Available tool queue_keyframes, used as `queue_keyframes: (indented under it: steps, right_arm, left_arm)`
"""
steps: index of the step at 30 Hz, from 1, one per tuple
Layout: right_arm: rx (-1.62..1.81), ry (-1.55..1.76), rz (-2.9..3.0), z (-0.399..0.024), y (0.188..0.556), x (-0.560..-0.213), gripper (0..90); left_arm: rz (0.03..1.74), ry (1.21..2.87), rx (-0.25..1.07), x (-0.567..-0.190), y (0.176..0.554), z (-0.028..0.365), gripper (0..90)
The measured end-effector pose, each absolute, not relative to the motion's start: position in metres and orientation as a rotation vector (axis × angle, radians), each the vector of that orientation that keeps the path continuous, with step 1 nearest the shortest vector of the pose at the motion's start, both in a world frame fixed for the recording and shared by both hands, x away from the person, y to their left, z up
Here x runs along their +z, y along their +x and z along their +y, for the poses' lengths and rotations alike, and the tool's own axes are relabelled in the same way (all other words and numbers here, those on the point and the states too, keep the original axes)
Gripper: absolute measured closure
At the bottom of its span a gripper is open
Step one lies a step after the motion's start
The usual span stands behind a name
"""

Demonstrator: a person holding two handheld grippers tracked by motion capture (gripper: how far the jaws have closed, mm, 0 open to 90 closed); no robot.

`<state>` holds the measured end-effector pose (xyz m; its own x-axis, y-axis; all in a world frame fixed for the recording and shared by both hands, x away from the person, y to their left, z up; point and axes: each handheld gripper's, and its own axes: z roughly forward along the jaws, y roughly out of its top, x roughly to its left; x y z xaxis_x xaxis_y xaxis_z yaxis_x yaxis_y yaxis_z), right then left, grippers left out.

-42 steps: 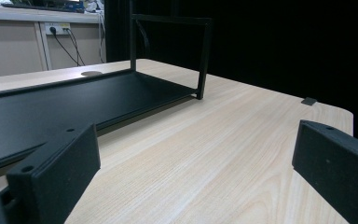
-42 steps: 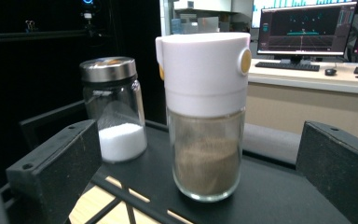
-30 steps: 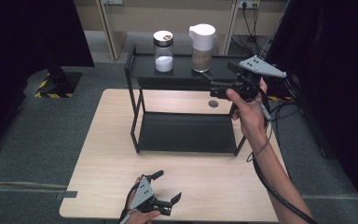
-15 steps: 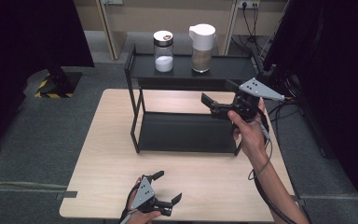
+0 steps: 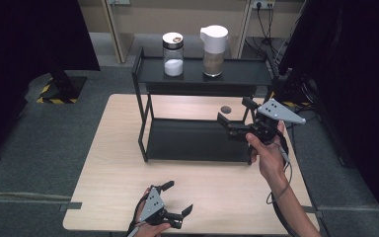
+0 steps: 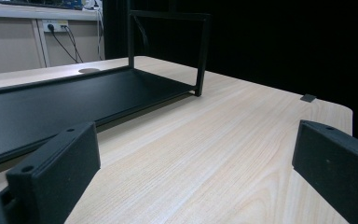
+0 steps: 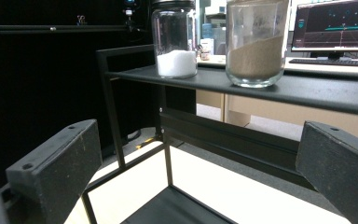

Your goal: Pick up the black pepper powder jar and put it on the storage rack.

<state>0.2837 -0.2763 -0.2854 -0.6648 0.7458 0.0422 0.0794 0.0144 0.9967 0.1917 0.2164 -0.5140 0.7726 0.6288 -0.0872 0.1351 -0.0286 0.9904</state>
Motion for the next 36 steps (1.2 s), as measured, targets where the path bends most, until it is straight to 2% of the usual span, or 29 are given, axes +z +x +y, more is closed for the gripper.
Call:
queue_keyframes:
  steps: [18,36]
  right_arm:
    - [1.663,0.775,1.800,-0.278,0.256,-0.309,0.3]
    - [1.656,0.792,1.887,-0.284,0.237,-0.359,0.3]
  left_arm:
    - [0.631,1.573,0.443,-0.514,0.191,0.216,0.1]
    - [0.633,1.572,0.443,-0.514,0.191,0.216,0.1]
